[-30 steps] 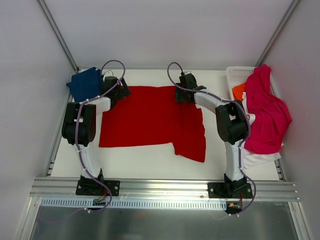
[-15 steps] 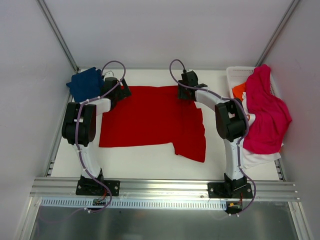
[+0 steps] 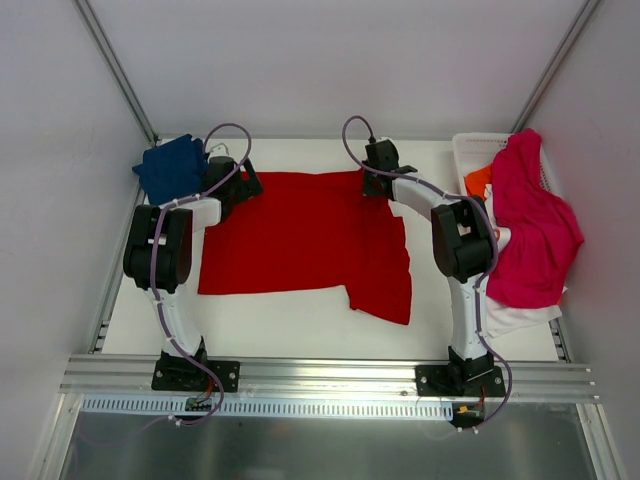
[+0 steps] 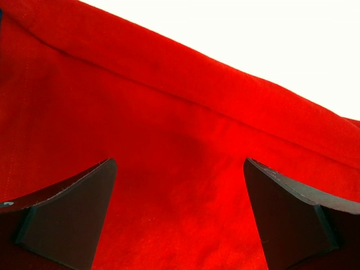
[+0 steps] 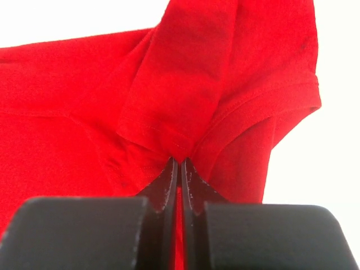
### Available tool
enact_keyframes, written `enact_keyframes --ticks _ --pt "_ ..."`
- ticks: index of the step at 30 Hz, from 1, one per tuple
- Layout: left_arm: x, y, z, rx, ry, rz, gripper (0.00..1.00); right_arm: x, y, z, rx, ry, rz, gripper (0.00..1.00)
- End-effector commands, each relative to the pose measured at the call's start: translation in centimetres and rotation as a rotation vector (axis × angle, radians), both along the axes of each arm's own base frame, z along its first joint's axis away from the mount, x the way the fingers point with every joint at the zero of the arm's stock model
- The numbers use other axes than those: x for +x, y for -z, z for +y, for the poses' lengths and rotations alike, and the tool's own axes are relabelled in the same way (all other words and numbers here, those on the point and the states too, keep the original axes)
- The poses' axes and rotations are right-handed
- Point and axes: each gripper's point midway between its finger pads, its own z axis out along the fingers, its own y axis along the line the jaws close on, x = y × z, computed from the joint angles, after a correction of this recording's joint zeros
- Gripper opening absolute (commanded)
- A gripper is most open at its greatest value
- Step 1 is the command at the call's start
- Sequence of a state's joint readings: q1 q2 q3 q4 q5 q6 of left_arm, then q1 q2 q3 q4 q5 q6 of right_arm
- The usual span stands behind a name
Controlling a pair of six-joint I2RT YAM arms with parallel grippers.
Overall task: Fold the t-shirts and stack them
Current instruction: Flatten the tshirt out
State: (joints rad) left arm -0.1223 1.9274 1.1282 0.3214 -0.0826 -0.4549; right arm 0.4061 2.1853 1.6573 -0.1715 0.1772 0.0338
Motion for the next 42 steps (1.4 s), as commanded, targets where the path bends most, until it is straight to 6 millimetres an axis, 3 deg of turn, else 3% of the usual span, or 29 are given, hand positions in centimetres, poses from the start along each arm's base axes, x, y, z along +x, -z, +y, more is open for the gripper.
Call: enact_keyframes --ticks 1,9,10,15,16,17,18,19,20,22,26,28,33,34,42 --pt "0.8 -3.4 0.2 -0.029 0.007 -0.1 0.98 1.8 -3.5 0.9 0.061 0.009 -0.084 0.01" --pt "0.6 -3.4 0.7 -0.064 -0.003 -0.103 0.98 4.3 -7.0 2.7 0.162 0.032 -0.164 0.0" --pt "0.7 -3.5 0.7 -0.068 -0.002 -0.108 0.98 4.9 -8.1 3.1 0.183 0.03 -0.189 0.0" --pt "0.5 -3.5 0.7 -0.076 0.007 -0.111 0.98 7.6 -9.9 4.7 0.265 0.034 -0.272 0.01" --pt "0.5 -3.5 0.7 -0.077 0.008 -0.113 0.98 8.2 -8.7 5.1 0.272 0.033 -0.261 0.0" --pt "0.5 -3.5 0.7 -0.078 0.009 -0.114 0.98 9.2 -10.1 5.7 0.305 0.034 -0.294 0.0" --pt "0.4 -3.4 0.7 -0.076 0.01 -0.114 0.98 9.7 -10.0 6.0 0.318 0.034 -0.299 0.01" --pt "0.5 -3.5 0.6 -0.077 0.011 -0.117 0.98 10.3 -8.4 6.7 0.328 0.027 -0.286 0.0" --pt "0.4 -3.4 0.6 -0.076 0.012 -0.117 0.98 11.2 -9.5 7.1 0.353 0.026 -0.317 0.01" --pt "0.4 -3.6 0.6 -0.077 0.012 -0.12 0.98 12.6 -8.4 7.8 0.392 0.037 -0.346 0.01" --pt "0.3 -3.5 0.7 -0.074 0.014 -0.127 0.98 15.0 -8.2 8.4 0.461 0.068 -0.439 0.01" --pt "0.4 -3.7 0.7 -0.074 0.013 -0.134 0.98 16.1 -9.2 8.4 0.498 0.096 -0.515 0.01" --pt "0.2 -3.7 0.2 -0.084 0.045 -0.139 0.98 18.0 -9.4 7.2 0.511 0.178 -0.636 0.01" --pt "0.2 -3.8 0.2 -0.085 0.044 -0.143 0.97 18.5 -10.4 6.6 0.508 0.211 -0.683 0.0" --pt "0.2 -3.9 -0.1 -0.086 0.061 -0.152 0.97 20.2 -11.9 2.5 0.44 0.395 -0.883 0.01"
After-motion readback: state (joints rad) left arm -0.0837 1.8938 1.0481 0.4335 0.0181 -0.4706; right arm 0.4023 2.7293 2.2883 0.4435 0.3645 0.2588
